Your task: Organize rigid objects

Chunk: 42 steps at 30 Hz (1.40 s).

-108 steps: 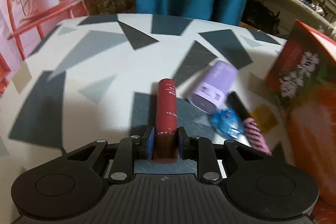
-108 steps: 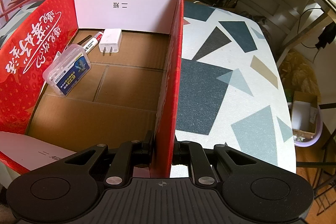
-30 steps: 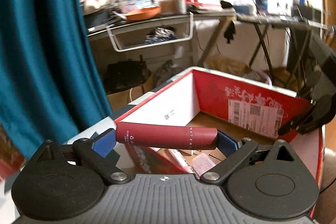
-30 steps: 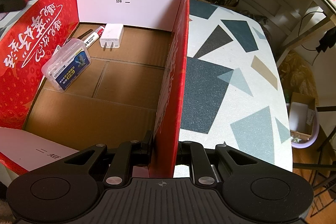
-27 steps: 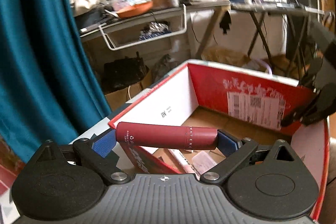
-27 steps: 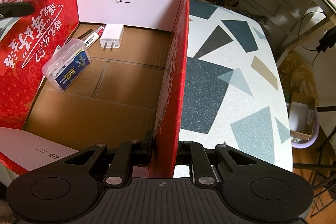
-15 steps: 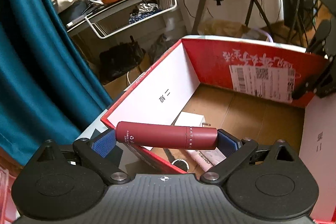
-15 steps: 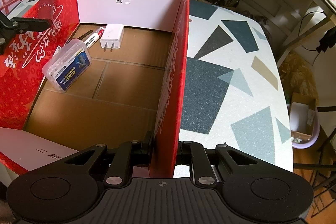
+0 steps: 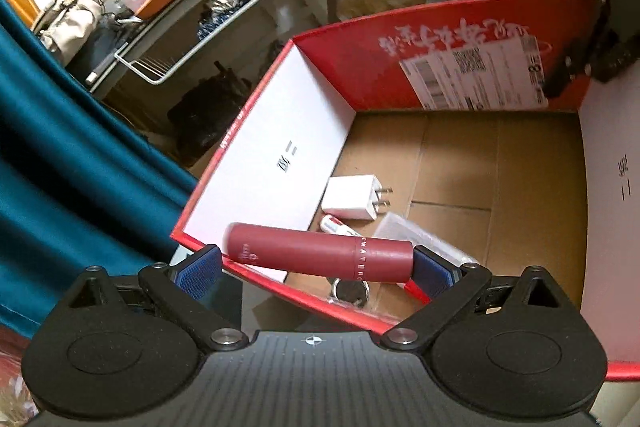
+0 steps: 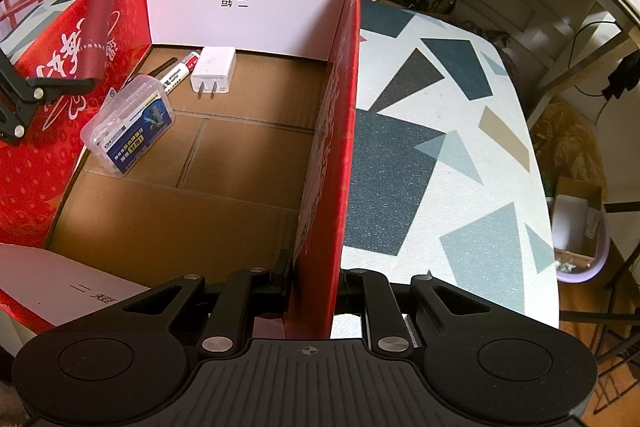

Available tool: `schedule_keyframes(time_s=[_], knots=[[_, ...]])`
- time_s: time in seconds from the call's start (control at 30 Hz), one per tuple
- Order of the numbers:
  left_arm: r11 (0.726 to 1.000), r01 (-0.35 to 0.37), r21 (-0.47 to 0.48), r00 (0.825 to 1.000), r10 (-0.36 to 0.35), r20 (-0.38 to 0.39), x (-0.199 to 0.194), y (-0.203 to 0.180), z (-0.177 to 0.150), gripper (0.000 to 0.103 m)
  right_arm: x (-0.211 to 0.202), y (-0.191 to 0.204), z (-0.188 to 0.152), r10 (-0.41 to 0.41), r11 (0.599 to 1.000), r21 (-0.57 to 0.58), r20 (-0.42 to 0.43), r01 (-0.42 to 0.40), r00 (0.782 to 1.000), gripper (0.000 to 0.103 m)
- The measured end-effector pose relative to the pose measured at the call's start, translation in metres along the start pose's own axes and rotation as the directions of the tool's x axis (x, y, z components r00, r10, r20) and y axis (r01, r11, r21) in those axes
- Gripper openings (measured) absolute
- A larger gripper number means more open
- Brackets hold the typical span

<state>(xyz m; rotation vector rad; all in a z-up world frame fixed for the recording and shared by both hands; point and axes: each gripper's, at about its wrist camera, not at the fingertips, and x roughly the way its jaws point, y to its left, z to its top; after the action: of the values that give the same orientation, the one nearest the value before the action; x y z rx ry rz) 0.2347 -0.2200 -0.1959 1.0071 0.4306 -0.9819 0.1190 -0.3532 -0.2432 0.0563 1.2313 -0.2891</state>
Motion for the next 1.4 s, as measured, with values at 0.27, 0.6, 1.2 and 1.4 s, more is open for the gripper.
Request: schedule_keyframes(time_s=[0.27, 0.6, 1.2, 1.4], knots=[[0.994, 0.025, -0.108, 0.999, -0.021, 0.036, -0.007, 0.016, -0.002, 0.101, 0.000, 0.001, 0.000, 0.000, 1.000, 0.001, 0.000, 0.000, 1.000, 0.016], [0.771, 0.043, -0.635, 0.990, 0.050, 0.129, -0.038, 0.094, -0.057, 0.100, 0.000, 0.001, 0.000, 0.001, 1.000, 0.003, 0.003, -0.001, 1.000, 0.016], [0.510, -0.129, -0.850, 0.991, 0.087, -0.099, 0.001, 0.075, -0.156, 0.074, 0.000, 0.001, 0.000, 0.002, 1.000, 0.004, 0.006, -0.002, 1.000, 0.016], [0.454, -0.150, -0.878, 0.988, 0.108, -0.113, 0.011, 0.086, -0.163, 0.074, 0.000, 0.001, 0.000, 0.002, 1.000, 0.004, 0.005, -0.002, 1.000, 0.016]])
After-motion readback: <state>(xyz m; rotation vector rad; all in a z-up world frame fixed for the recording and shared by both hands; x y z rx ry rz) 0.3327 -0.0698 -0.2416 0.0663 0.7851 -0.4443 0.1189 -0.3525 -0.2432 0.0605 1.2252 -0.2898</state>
